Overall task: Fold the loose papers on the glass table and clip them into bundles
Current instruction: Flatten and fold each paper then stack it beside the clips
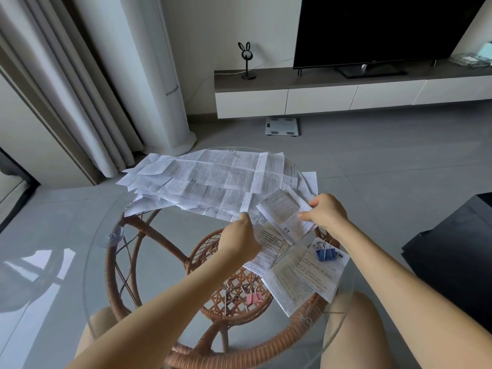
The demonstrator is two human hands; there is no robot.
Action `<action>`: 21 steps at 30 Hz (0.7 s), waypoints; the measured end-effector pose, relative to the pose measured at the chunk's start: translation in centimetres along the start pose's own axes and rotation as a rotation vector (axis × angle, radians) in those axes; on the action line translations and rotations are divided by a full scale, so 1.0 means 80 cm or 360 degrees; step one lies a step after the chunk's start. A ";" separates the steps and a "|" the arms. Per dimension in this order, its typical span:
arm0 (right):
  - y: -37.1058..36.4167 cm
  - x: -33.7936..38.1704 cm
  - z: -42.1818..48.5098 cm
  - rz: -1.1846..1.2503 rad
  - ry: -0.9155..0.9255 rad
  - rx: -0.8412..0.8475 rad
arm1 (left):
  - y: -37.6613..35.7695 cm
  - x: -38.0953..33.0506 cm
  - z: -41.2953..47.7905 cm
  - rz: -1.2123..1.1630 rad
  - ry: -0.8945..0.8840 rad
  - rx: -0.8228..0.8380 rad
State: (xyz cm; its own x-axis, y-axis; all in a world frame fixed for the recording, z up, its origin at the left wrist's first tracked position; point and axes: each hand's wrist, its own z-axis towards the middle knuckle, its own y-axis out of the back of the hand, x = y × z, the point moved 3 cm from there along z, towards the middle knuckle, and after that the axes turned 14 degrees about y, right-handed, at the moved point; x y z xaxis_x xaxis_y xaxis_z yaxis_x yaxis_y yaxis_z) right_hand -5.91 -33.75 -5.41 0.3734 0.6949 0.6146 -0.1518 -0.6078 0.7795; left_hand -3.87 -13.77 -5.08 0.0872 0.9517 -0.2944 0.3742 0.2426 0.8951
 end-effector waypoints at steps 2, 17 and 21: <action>0.002 0.000 -0.002 0.0044 0.0022 0.0003 | 0.003 -0.005 -0.001 0.0109 -0.0029 -0.0182; 0.055 -0.015 -0.045 -0.0280 0.0445 -0.0133 | -0.003 -0.064 0.035 0.0174 -0.0601 -0.0348; 0.045 -0.024 -0.082 -0.0349 0.0467 0.0506 | -0.001 -0.066 0.040 0.0222 -0.0619 -0.0330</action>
State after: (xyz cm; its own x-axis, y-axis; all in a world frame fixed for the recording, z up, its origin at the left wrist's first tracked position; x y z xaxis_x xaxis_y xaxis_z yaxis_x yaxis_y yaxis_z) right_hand -13.16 -34.75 -2.96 0.0845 0.8710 0.4839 0.2061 -0.4904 0.8468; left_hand -1.45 -19.44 -4.65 0.4781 0.8463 -0.2347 0.1451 0.1875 0.9715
